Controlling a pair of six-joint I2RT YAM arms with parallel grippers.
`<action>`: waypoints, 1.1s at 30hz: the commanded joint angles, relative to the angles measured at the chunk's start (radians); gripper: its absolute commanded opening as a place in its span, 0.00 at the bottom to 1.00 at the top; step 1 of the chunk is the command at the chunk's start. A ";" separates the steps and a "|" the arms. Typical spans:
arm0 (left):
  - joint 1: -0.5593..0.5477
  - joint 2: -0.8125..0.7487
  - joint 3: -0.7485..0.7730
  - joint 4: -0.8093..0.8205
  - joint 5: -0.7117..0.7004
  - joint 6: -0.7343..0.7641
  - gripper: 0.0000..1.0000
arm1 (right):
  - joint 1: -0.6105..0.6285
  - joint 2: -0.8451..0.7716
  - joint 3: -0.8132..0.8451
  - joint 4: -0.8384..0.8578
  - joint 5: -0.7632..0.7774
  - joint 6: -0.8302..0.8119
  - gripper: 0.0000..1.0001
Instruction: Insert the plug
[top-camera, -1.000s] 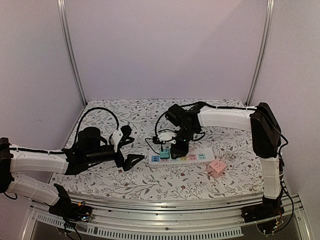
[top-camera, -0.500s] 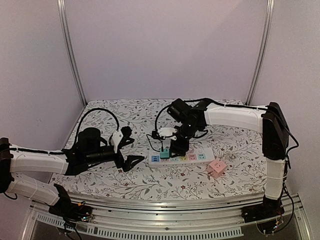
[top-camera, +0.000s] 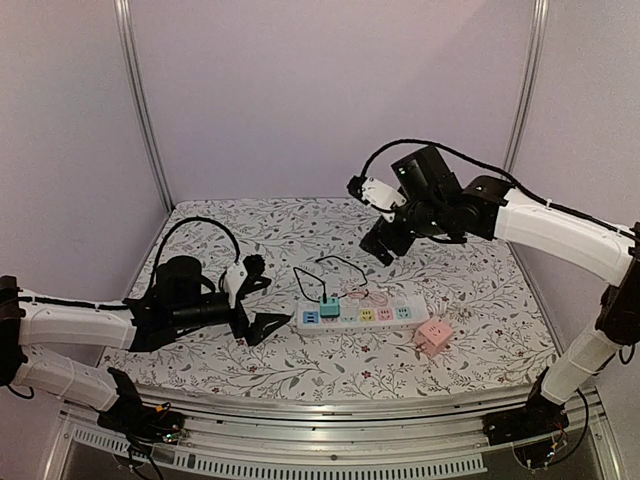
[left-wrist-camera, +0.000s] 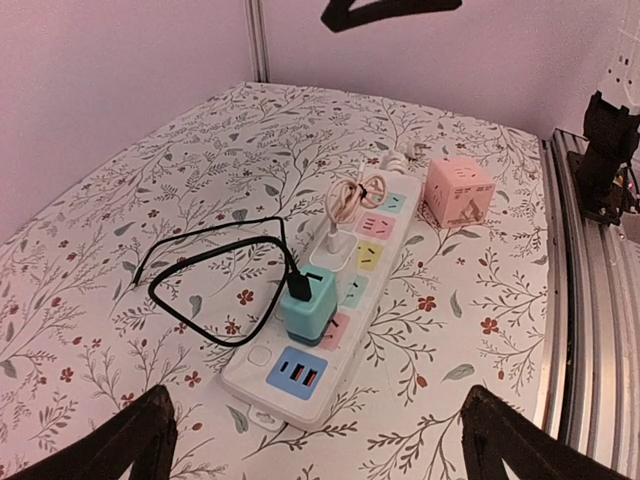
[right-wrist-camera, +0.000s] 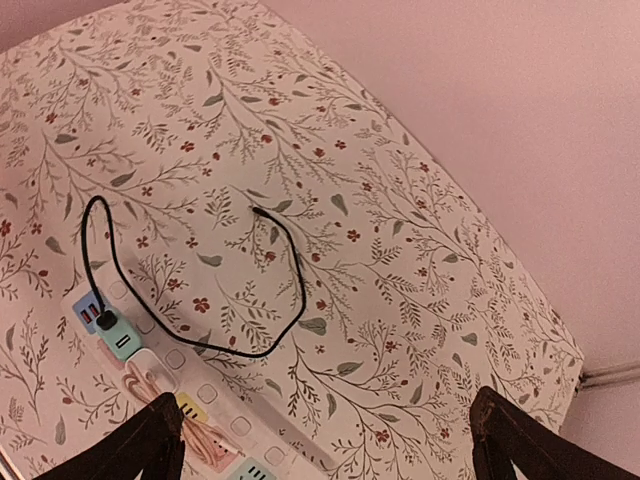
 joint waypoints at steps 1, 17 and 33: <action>-0.026 -0.009 -0.005 0.024 0.008 0.000 0.99 | -0.023 -0.159 -0.107 0.106 0.441 0.464 0.99; -0.046 -0.013 -0.048 0.089 0.015 -0.040 1.00 | -0.101 -0.253 -0.343 -0.585 0.244 1.622 0.99; -0.047 -0.049 -0.086 0.094 -0.005 -0.062 0.99 | -0.099 -0.027 -0.409 -0.401 -0.031 1.854 0.99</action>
